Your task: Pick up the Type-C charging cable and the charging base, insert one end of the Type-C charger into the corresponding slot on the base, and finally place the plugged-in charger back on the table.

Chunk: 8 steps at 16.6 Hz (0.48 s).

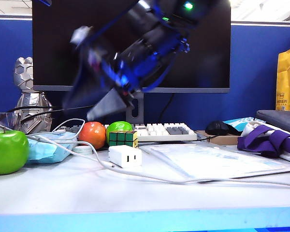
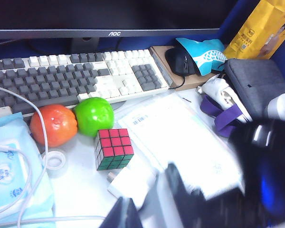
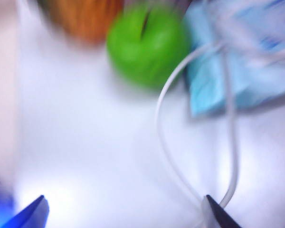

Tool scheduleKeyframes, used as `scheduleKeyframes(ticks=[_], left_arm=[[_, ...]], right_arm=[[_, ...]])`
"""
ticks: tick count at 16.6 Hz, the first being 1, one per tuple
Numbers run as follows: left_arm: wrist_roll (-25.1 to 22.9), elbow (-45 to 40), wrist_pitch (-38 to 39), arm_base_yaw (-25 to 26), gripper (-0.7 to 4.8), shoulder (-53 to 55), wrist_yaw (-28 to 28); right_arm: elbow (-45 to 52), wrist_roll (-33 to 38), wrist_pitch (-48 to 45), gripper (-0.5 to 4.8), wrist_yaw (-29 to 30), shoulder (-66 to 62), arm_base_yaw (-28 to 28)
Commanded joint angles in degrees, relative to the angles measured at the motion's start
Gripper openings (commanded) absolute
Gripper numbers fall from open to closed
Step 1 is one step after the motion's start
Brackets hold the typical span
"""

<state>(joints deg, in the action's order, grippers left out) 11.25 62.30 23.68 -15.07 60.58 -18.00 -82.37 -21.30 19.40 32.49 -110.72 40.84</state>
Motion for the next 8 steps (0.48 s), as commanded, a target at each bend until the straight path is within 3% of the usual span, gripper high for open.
scheduleKeyframes(ticks=[1, 8], left_arm=[[-0.24, 0.31, -0.44, 0.02, -0.05, -0.22, -0.50], [-0.24, 0.31, -0.44, 0.02, -0.05, -0.22, -1.62]], right_arm=[[-0.11, -13.27, 1.90, 3.84, -7.98, -0.46, 3.72], [-0.13, -11.28, -1.68, 3.66, -12.72, -6.01, 3.08]])
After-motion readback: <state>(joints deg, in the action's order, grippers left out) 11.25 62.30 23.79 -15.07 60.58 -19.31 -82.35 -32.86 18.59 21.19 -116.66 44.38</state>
